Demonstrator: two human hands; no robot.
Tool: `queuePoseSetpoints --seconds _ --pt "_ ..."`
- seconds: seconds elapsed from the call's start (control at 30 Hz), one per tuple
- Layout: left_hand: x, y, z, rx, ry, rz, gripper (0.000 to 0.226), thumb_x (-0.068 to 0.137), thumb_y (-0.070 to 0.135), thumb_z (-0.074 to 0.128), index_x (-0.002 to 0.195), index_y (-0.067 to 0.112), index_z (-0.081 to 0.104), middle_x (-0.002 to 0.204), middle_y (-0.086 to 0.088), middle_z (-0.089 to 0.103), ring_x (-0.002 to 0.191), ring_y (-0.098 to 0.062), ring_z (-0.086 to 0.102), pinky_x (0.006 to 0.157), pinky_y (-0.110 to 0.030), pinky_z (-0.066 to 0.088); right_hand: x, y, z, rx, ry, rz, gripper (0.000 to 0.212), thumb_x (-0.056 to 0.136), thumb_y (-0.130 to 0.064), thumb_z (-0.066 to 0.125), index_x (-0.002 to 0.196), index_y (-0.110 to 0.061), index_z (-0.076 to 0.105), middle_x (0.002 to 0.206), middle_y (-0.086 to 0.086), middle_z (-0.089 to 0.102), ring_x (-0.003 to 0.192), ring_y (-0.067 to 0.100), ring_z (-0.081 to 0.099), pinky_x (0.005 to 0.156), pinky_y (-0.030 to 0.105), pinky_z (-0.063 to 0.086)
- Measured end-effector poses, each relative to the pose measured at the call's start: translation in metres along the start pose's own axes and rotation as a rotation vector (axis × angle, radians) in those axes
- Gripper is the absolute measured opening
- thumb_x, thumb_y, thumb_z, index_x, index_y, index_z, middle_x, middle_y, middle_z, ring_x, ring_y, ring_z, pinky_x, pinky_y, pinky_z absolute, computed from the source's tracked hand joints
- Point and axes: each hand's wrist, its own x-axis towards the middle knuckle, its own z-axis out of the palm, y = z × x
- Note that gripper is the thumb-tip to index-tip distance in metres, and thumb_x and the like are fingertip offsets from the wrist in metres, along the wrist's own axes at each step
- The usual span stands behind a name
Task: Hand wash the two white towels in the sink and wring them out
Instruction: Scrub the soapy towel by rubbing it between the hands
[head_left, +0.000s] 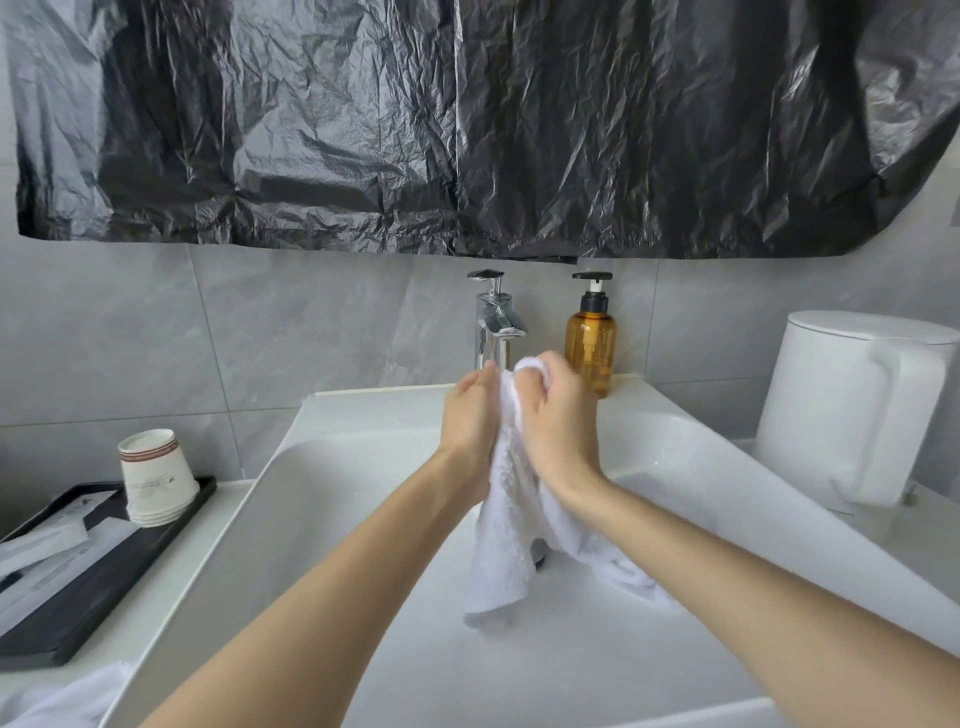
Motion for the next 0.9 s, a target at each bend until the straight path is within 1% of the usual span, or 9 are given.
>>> queuePoseSetpoints --seconds 0.07,0.2,0.33,0.47,0.57,0.7,0.77,0.83,0.9 --pt "0.006 -0.001 -0.004 0.001 0.023 0.006 0.033 0.103 0.025 0.042 0.078 0.008 0.056 0.062 -0.008 0.058 0.054 -0.017 0.058 0.053 -0.022 0.045 -0.011 -0.001 0.000 -0.007 -0.109 -0.074 0.020 0.091 -0.010 0.050 0.071 -0.008 0.051 0.056 -0.006 0.041 0.054 0.008 0.035 0.054 0.029 0.029" --pt "-0.003 -0.003 -0.001 0.000 -0.035 -0.024 0.032 0.102 0.028 0.041 0.104 0.002 0.061 0.087 -0.019 0.061 0.078 -0.027 0.061 0.072 -0.032 0.048 0.011 0.007 -0.001 0.067 0.064 0.093 0.027 0.091 -0.004 0.047 0.065 -0.012 0.043 0.059 -0.004 0.037 0.055 0.008 0.029 0.058 0.031 0.029" --pt "0.006 -0.003 -0.006 -0.009 0.013 0.006 0.032 0.103 0.023 0.043 0.075 0.010 0.055 0.062 -0.006 0.057 0.053 -0.016 0.057 0.052 -0.020 0.044 -0.013 -0.003 0.002 0.035 -0.095 -0.074 0.034 0.088 -0.011 0.049 0.061 -0.026 0.037 0.051 -0.011 0.036 0.051 0.006 0.034 0.052 0.025 0.027" --pt "-0.003 -0.007 0.003 0.012 -0.049 0.004 0.027 0.103 0.023 0.041 0.091 0.008 0.059 0.074 -0.011 0.058 0.067 -0.022 0.057 0.063 -0.028 0.046 0.012 0.003 -0.004 0.060 0.077 0.088 0.036 0.090 -0.004 0.047 0.059 -0.020 0.038 0.053 -0.010 0.037 0.050 0.006 0.032 0.057 0.028 0.027" --pt "0.003 -0.003 -0.002 -0.018 -0.011 0.036 0.030 0.103 0.022 0.042 0.079 0.011 0.055 0.066 -0.009 0.055 0.056 -0.017 0.056 0.052 -0.020 0.045 -0.006 -0.001 -0.002 0.096 -0.121 -0.044 0.024 0.086 -0.015 0.046 0.063 -0.017 0.042 0.052 -0.011 0.035 0.054 0.004 0.030 0.052 0.025 0.027" --pt "-0.001 -0.003 -0.003 -0.009 -0.055 -0.032 0.026 0.101 0.029 0.043 0.100 0.008 0.058 0.086 -0.016 0.058 0.081 -0.027 0.060 0.072 -0.032 0.048 0.014 0.001 -0.002 0.153 -0.008 0.090 0.030 0.088 -0.013 0.045 0.060 -0.019 0.036 0.054 -0.011 0.033 0.055 0.007 0.029 0.054 0.028 0.027" --pt "0.000 -0.003 -0.003 -0.006 -0.065 -0.035 0.027 0.102 0.025 0.042 0.091 0.006 0.058 0.073 -0.011 0.061 0.068 -0.023 0.061 0.062 -0.025 0.048 0.004 0.001 -0.003 0.136 -0.027 0.003 0.031 0.088 -0.010 0.045 0.061 -0.021 0.035 0.051 -0.012 0.034 0.054 0.005 0.028 0.052 0.024 0.025" --pt "0.007 -0.003 -0.007 0.008 -0.032 -0.014 0.029 0.101 0.015 0.042 0.076 0.006 0.054 0.057 -0.004 0.058 0.052 -0.016 0.059 0.050 -0.018 0.045 -0.009 -0.001 0.000 0.115 -0.175 -0.100 0.022 0.084 -0.016 0.043 0.063 -0.023 0.043 0.053 -0.014 0.041 0.055 0.003 0.035 0.054 0.021 0.030" --pt "0.003 -0.002 -0.007 -0.010 -0.043 -0.043 0.027 0.101 0.022 0.042 0.090 0.004 0.058 0.077 -0.013 0.062 0.070 -0.022 0.062 0.060 -0.023 0.049 0.002 0.000 0.000 0.128 -0.113 -0.051 0.019 0.083 -0.018 0.043 0.066 -0.024 0.048 0.057 -0.012 0.047 0.056 0.003 0.039 0.058 0.024 0.034"
